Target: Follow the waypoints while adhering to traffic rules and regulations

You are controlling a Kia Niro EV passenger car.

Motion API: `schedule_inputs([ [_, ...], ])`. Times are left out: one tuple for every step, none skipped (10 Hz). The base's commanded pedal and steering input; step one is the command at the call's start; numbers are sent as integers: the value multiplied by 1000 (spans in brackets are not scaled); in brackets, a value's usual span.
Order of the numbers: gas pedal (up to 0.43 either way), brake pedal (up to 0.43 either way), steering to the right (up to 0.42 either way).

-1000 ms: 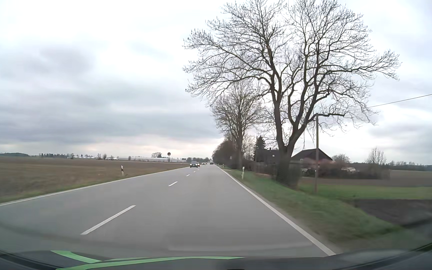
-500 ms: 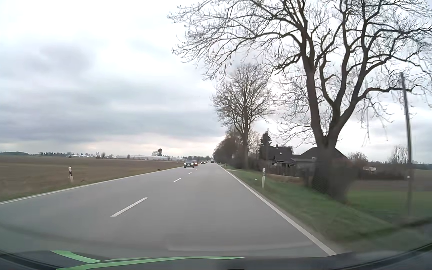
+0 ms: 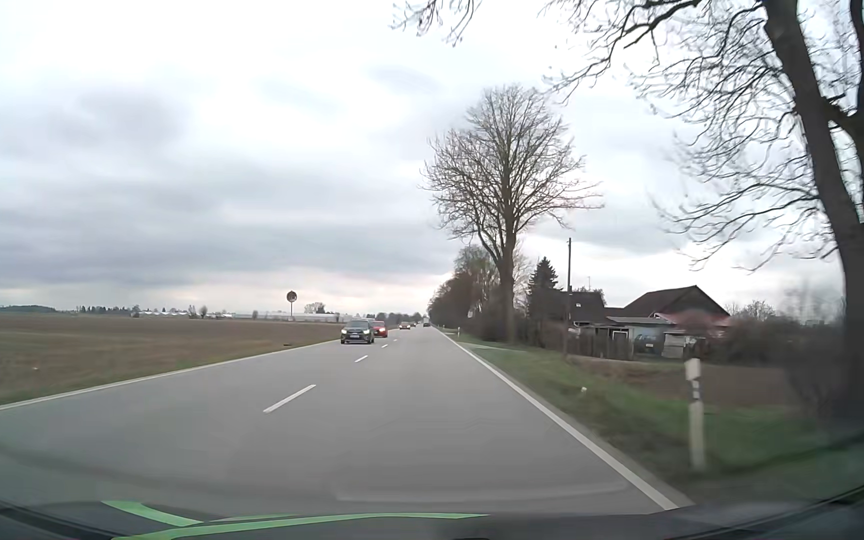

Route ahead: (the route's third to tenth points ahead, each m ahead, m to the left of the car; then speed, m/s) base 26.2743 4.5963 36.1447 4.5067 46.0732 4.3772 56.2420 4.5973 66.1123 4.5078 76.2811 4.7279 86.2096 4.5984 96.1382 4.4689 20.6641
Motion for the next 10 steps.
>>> schedule_inputs([
  [197,0,0],
  [197,0,0],
  [197,0,0],
  [197,0,1],
  [197,0,2],
  [197,0,3],
  [197,0,4],
  [197,0,4],
  [197,0,4],
  [197,0,3],
])
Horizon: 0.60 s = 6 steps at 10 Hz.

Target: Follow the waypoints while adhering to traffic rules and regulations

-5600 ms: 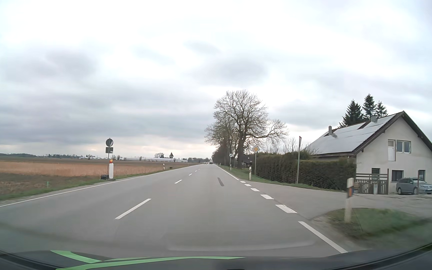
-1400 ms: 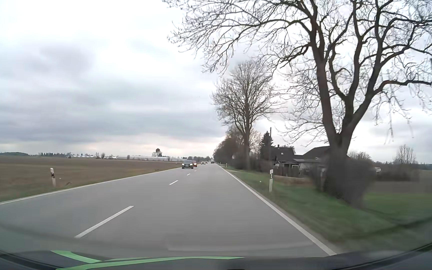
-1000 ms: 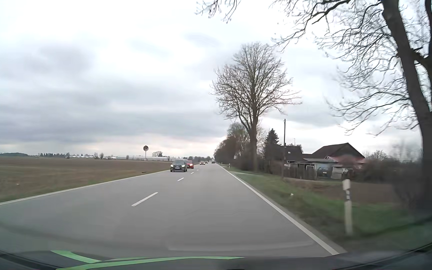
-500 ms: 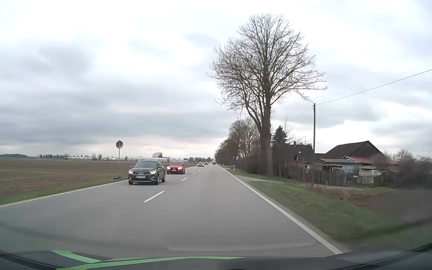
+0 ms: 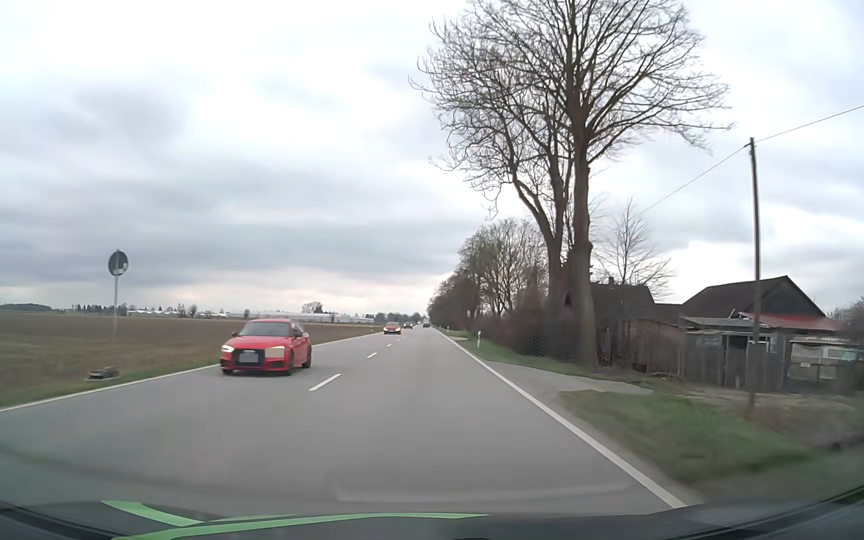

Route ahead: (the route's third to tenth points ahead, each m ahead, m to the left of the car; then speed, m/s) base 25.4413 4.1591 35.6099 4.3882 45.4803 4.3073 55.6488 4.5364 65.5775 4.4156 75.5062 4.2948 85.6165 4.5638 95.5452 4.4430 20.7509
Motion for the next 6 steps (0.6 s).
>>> schedule_inputs([
  [197,0,4],
  [197,0,3],
  [197,0,3],
  [197,0,3],
  [197,0,2],
  [197,0,2],
])
